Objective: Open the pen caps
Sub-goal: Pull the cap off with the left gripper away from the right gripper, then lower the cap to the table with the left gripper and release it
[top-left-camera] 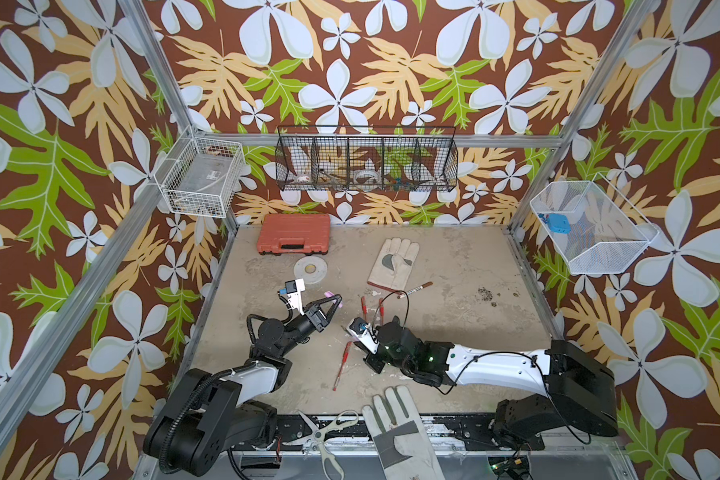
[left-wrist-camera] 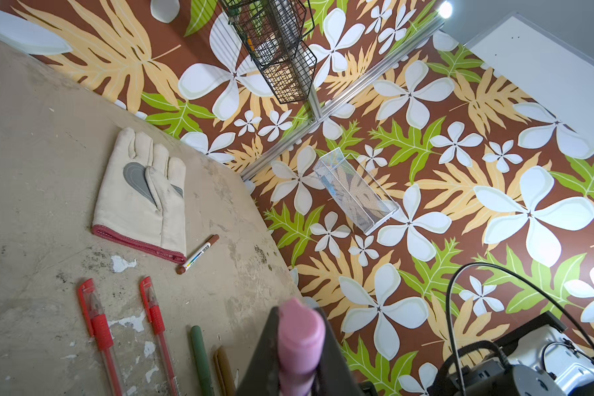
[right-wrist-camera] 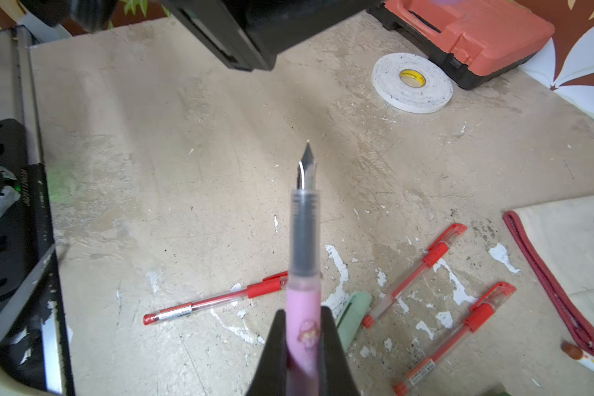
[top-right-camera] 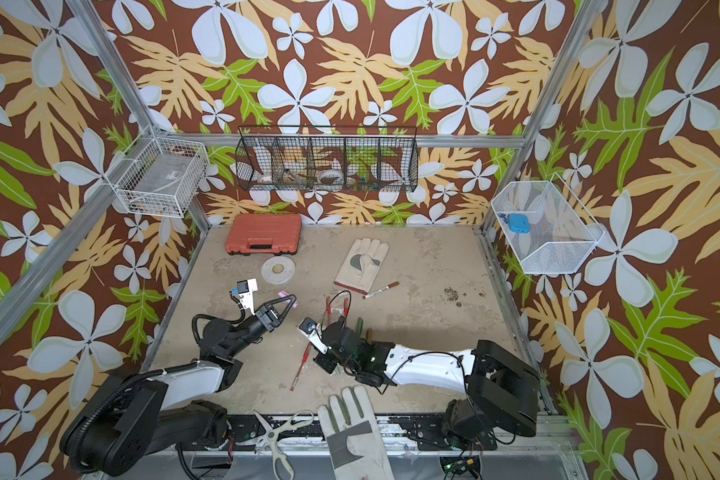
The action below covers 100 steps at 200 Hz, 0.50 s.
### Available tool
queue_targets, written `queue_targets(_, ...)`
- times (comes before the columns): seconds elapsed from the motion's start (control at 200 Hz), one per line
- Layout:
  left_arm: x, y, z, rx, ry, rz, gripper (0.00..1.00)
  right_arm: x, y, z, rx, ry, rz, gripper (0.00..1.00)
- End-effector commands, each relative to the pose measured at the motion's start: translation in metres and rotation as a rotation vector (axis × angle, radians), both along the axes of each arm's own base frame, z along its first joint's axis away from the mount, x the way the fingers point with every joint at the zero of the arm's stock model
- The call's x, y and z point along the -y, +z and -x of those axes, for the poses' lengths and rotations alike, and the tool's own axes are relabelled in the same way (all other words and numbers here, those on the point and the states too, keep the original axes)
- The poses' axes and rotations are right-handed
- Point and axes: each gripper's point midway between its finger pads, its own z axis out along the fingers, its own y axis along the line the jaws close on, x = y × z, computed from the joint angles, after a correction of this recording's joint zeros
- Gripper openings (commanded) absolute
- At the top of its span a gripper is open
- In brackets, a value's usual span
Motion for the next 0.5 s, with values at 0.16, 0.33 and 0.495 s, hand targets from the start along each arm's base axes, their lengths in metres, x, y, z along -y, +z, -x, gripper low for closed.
queue_targets(0.16, -0.012, -0.01, -0.014, -0.042, 0.11, -0.101, 0.0, 0.016, 0.028, -0.009, -0.046, -0.015, -0.176, 0.0)
queue_targets(0.33, -0.043, -0.034, -0.031, -0.156, 0.321, -0.257, 0.0, 0.045, 0.036, -0.032, -0.036, -0.146, -0.233, 0.0)
queue_targets(0.495, -0.069, -0.052, -0.04, -0.258, 0.468, -0.35, 0.0, 0.08, 0.03, -0.061, -0.044, -0.322, -0.245, 0.0)
